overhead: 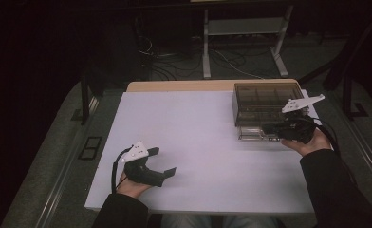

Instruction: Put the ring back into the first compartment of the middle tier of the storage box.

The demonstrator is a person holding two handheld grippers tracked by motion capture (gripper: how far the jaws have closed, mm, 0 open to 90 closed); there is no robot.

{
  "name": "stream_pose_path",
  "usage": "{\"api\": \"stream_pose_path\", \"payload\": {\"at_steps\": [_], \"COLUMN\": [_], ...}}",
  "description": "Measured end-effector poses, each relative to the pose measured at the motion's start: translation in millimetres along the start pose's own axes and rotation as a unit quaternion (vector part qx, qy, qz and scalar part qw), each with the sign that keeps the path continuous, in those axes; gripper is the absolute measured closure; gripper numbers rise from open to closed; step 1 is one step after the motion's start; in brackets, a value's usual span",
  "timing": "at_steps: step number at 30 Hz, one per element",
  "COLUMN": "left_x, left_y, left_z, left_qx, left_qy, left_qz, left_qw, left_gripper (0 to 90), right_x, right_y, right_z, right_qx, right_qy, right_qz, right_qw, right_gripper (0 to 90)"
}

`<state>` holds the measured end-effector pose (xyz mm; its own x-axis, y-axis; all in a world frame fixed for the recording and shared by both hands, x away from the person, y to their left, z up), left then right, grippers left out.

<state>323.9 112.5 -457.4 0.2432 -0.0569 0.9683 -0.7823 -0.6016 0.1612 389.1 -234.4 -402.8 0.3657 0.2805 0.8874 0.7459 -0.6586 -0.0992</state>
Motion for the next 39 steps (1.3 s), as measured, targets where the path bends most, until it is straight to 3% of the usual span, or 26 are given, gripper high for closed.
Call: {"api": "stream_pose_path", "payload": {"at_steps": [21, 39], "left_x": [-0.2, 0.2], "left_y": [-0.7, -0.7], "left_z": [0.1, 0.2], "left_qx": [0.0, -0.001], "left_qy": [-0.001, -0.001], "left_qz": [0.0, 0.001], "left_qw": [1.0, 1.0], "left_gripper": [0.0, 0.0], "right_x": [26.2, 21.2], "right_y": [13.1, 28.2], "right_z": [11.3, 31.1], "right_qx": [-0.006, -0.007], "right_qy": [0.004, -0.001], "right_qz": [-0.01, 0.0], "right_qw": [0.9999, 1.0], "right_gripper": [85.2, 85.2]}}
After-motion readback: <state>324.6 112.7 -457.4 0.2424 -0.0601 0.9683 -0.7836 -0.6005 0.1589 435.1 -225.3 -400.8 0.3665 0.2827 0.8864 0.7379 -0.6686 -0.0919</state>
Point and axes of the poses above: each handheld gripper's, and its own axes: z roughly forward along the jaws, x roughly out of its top, y roughly to its right, the point moved 9 cm from there along z, roughly forward along the jaws, and after that the axes turned 15 degrees about y, right-handed, at the moved point
